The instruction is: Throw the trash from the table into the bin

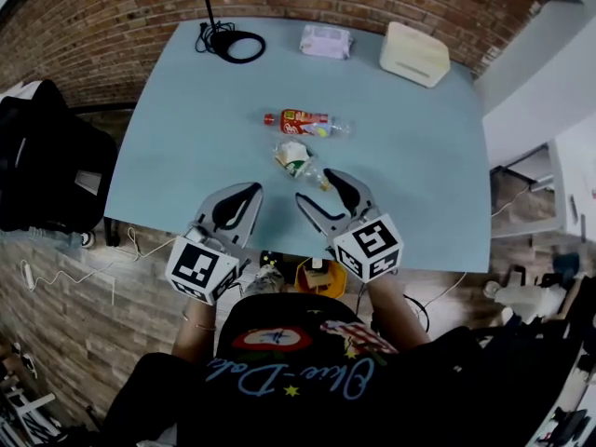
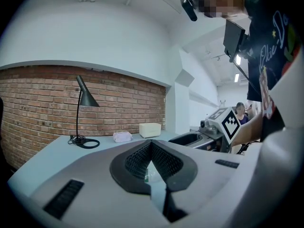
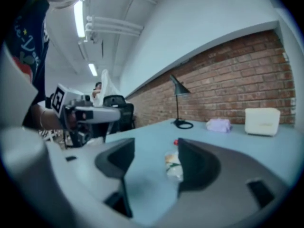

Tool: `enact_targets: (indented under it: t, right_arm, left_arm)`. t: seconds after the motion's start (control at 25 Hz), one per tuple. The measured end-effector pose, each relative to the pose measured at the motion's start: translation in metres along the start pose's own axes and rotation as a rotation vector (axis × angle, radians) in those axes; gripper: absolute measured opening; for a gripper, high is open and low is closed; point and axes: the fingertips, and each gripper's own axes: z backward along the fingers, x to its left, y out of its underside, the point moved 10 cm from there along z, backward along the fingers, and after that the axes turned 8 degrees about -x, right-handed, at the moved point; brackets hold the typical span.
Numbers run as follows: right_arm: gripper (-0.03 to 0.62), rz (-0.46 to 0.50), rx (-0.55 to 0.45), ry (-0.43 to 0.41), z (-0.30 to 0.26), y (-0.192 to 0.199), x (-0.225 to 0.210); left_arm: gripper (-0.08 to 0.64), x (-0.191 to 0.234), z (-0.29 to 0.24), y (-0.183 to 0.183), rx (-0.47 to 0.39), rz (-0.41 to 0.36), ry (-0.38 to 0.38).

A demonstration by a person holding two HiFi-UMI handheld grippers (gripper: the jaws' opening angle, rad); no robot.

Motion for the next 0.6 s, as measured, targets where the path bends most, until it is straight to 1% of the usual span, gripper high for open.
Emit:
enact_targets:
  t: [0.08, 0.12, 0.16, 0.32, 0.4, 0.6]
  right_arm:
    - [0.264, 0.013, 0.044, 0.008, -0.012, 0.005, -0.005]
    - [0.289, 0.016, 0.066, 0.012, -0.018, 0.008, -0.008]
    - [0.299, 0.022, 0.088, 0.016, -0.024, 0.01, -0.01]
    - [0.303, 0.054, 0.17, 0.023, -0.047, 0.021, -0.017]
    - [0.35, 0.069, 0.216, 0.021, -0.059, 0.027, -0.021]
    - [0.356, 0.099, 0.309, 0.029, -0.084, 0.039, -0.031]
  left_arm:
    - [0.008, 0.009, 0.0, 0.001, 0.003, 0.011, -0.003]
    - [0.008, 0.015, 0.001, 0.001, 0.005, 0.016, -0.006]
    - [0.008, 0.021, 0.001, 0.002, 0.006, 0.019, -0.008]
    - [0.008, 0.043, 0.002, 0.003, 0.004, 0.011, -0.009]
    - [0.008, 0.051, 0.0, 0.002, 0.008, 0.022, -0.007]
    - [0.008, 0.069, 0.001, 0.004, 0.011, 0.03, -0.005]
